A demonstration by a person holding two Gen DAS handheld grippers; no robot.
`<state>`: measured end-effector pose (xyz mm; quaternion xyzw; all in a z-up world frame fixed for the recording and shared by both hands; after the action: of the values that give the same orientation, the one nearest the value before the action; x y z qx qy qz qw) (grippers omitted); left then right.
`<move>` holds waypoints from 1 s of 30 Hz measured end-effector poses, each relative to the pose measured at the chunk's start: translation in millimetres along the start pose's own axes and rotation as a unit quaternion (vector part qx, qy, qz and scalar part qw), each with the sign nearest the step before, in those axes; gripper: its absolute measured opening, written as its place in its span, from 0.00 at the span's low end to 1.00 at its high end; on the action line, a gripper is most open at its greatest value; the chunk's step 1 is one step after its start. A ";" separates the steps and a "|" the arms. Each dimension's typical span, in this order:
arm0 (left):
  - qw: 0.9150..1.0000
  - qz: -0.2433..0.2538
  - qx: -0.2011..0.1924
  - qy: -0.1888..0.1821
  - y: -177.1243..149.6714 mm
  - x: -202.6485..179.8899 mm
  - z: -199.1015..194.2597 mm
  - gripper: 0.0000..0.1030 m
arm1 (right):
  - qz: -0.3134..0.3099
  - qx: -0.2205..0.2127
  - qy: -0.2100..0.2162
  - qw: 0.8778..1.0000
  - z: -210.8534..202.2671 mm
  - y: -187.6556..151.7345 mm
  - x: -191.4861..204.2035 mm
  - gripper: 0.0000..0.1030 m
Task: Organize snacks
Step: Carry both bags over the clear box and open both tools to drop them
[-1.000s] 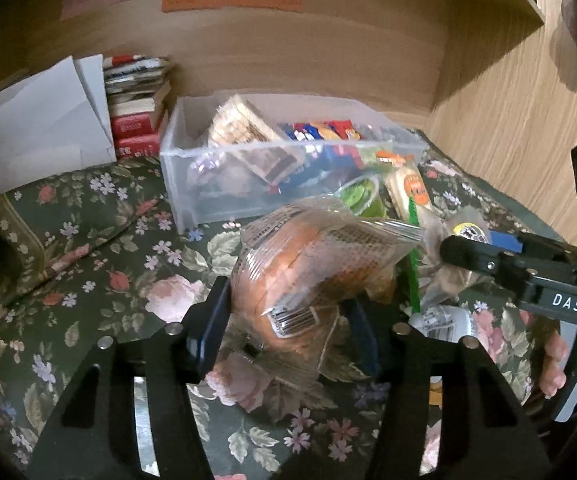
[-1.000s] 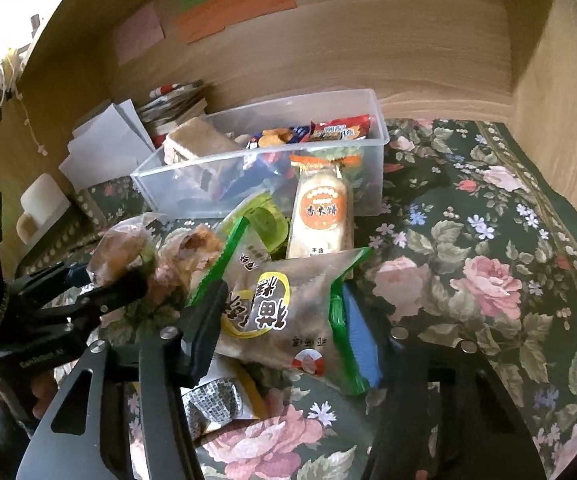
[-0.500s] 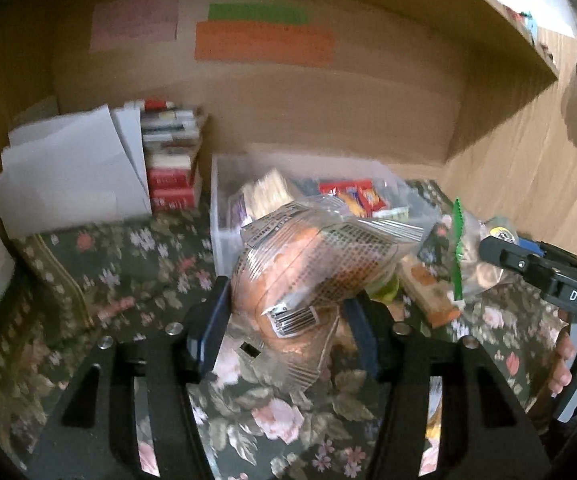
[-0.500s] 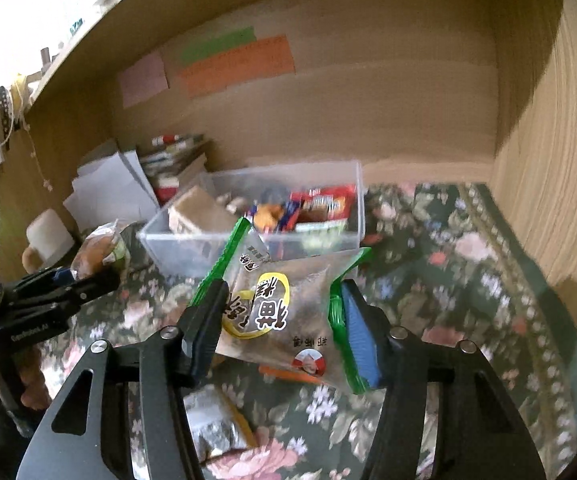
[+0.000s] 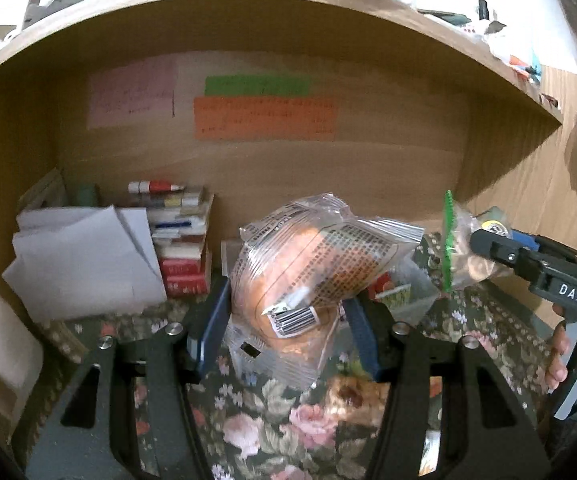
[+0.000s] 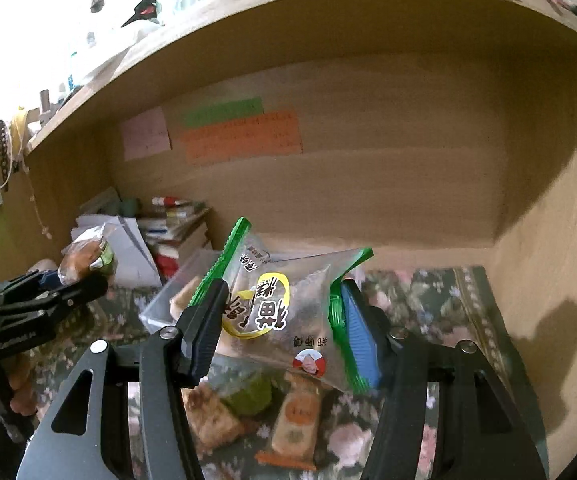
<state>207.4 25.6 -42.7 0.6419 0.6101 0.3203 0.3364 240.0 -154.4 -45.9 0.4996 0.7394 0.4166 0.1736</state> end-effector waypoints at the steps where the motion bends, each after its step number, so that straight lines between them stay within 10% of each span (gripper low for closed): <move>1: 1.000 0.000 -0.001 0.000 3.9 0.2 2.4 0.54 | -0.002 -0.001 0.000 1.000 2.0 2.8 0.9 0.52; 30: 0.995 -0.028 0.096 0.028 28.6 49.6 142.5 0.59 | -0.036 0.140 -0.011 0.989 168.0 23.4 23.1 0.56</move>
<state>343.1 68.4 -100.2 0.6444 0.6654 0.2684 0.2644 356.8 -56.0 -123.3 0.4967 0.8059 0.2968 0.1254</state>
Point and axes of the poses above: each gripper's, at about its wrist camera, not at the fingertips, and z roughly the way its jaws point, x to its left, y to its top, the point moved 6 cm from there along z, roughly the way its jaws point, and after that the axes turned 9 degrees about x, right-handed, at the moved point
